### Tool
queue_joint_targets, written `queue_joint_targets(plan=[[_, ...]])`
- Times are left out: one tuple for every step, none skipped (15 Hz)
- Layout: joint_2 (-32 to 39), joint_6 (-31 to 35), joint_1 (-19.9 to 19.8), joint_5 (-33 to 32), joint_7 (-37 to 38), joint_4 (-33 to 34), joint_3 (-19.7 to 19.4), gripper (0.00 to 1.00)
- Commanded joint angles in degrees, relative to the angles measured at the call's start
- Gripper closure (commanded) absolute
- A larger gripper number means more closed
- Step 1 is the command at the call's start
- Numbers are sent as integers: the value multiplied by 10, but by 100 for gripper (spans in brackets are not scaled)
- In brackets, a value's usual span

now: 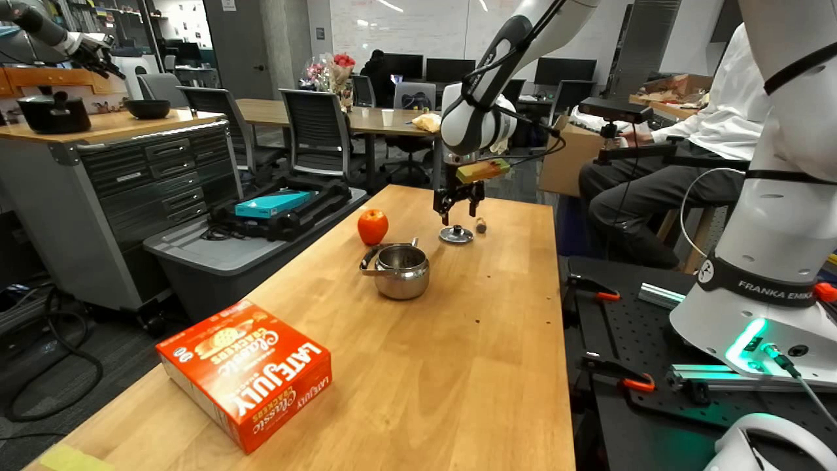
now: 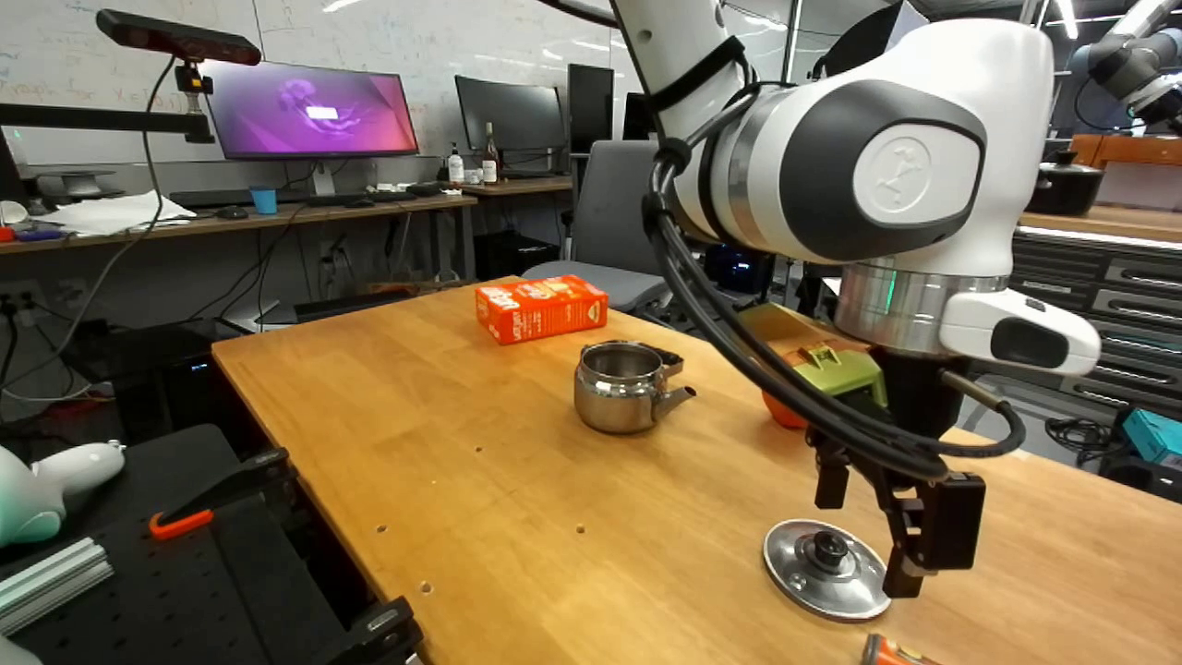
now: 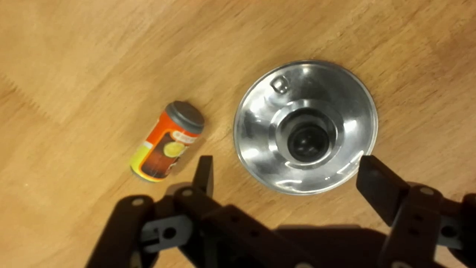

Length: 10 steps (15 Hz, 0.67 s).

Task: Put the lid on the tea pot.

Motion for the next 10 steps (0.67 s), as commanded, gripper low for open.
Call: queue_joint_targets(plan=[[17, -14, 7, -10, 2, 25, -8, 1], [16, -15, 7, -11, 0, 24, -6, 1], [15, -19, 7, -11, -4, 23, -4, 0], [15, -18, 9, -13, -4, 21, -4, 0], [14, -19, 10, -14, -5, 19, -2, 0], [11, -22, 9, -13, -10, 17, 1, 0], [10, -20, 11, -14, -11, 14, 3, 0], [9, -18, 13, -15, -10, 12, 3, 0], [9, -18, 15, -17, -11, 11, 3, 0], [10, -16, 18, -19, -8, 10, 2, 0]])
